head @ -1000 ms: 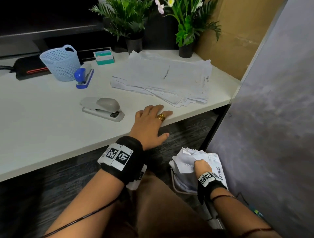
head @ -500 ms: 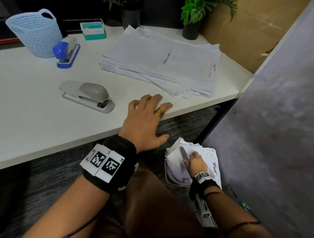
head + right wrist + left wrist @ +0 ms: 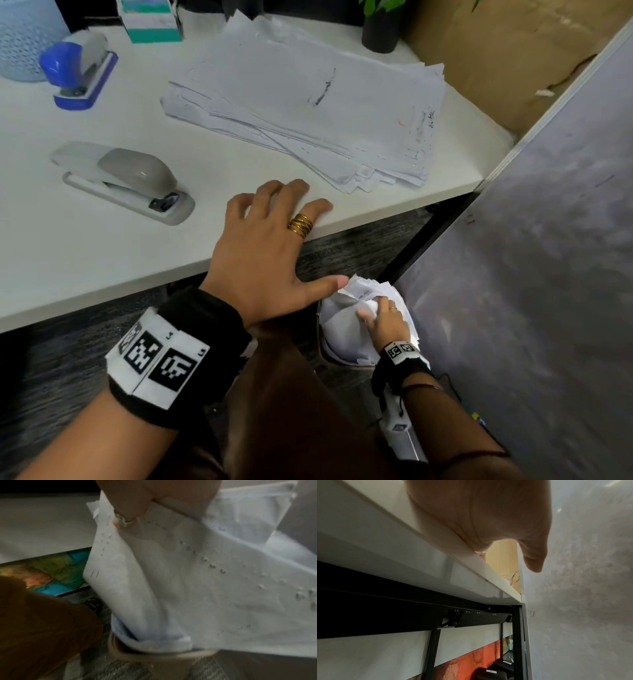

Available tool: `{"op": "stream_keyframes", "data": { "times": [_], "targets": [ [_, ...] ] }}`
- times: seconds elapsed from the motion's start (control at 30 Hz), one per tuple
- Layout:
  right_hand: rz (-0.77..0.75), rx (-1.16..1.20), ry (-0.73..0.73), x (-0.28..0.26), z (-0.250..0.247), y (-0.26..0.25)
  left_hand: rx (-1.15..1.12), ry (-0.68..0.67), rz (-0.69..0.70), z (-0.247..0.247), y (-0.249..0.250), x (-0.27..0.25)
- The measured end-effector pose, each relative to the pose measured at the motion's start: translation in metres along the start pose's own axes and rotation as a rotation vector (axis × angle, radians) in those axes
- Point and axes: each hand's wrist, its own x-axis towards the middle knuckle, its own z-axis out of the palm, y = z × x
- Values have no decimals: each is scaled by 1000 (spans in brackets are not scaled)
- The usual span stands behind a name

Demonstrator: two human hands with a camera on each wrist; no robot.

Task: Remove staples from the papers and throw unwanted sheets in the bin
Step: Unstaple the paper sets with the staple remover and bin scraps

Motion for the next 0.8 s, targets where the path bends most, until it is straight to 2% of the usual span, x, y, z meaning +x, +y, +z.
{"op": "stream_keyframes", "data": {
  "times": [0.07,0.27,0.4,0.53,0.67,0.8],
  "targets": [
    [18,-29,7,-6,8,-5,-4,0,2,-1,1,1],
    [186,198,-57,0,37,-25,5,-22,0,-2,1,0],
    [145,59,-95,23,22,-24,-4,-36,-2,-4,1,1],
    [155,38,-101,28,-3,-16,-6,-12,1,-4,2,1],
    [8,-40,110,10,-40,-27,-11,-6,5,-3,1,0],
    [-300,243,502,-27,-96,-71,-4,-13,-2,-5,0,0]
  ]
}}
